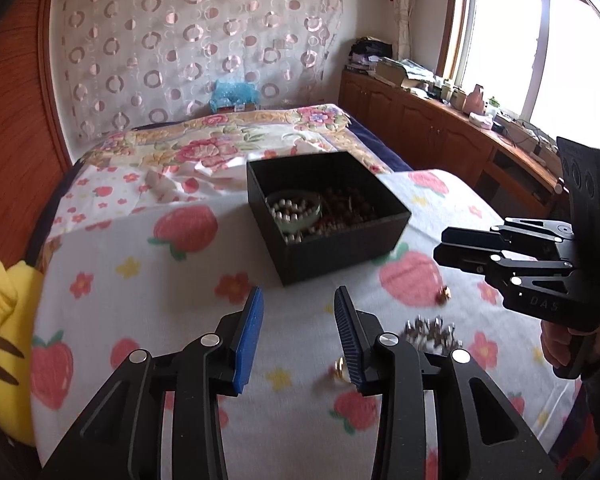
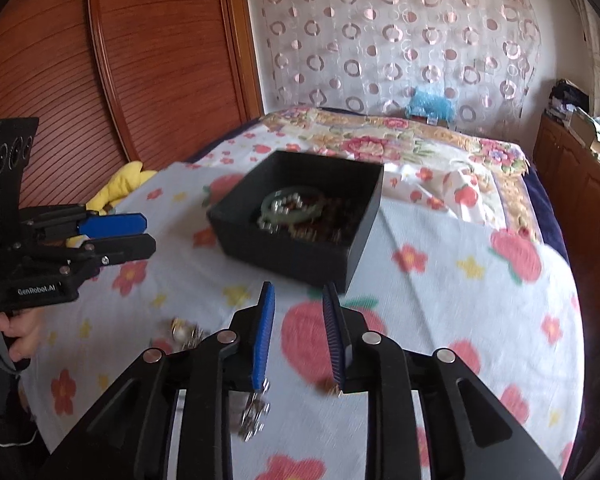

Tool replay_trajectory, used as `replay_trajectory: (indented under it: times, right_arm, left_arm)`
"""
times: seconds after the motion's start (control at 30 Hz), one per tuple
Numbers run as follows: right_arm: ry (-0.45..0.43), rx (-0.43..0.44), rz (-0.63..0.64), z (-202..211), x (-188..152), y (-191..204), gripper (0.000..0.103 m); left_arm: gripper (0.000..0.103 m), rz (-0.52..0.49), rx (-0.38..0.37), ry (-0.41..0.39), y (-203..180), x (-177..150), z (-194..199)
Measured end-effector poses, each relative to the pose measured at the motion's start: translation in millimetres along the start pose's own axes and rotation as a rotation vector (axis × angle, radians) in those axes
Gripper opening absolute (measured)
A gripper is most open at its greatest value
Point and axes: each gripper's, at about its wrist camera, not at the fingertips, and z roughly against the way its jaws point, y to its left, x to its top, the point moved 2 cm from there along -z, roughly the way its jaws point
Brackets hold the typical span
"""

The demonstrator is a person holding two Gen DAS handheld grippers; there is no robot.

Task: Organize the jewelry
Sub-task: 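Close the right tool on the silver hairpin cluster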

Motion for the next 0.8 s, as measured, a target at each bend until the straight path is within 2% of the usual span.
replay_trajectory:
  times: [0.17, 0.43, 0.8]
  right_arm:
    - [0.031, 0.011, -0.004, -1, -21, 10, 0.044]
    - [0.100, 0.039, -0.034, -13, -38, 17, 0.044]
    - [0.138, 0.032, -0.005, -24, -46, 26, 0.042]
  left_arm:
    - [0.035, 0.005, 0.003, 0.012, -4, -19, 8]
    - [0.037, 0.015, -0.007, 0.034, -5, -41, 19]
    - [0.038, 0.012, -0.021, 0.073, -6, -51, 4]
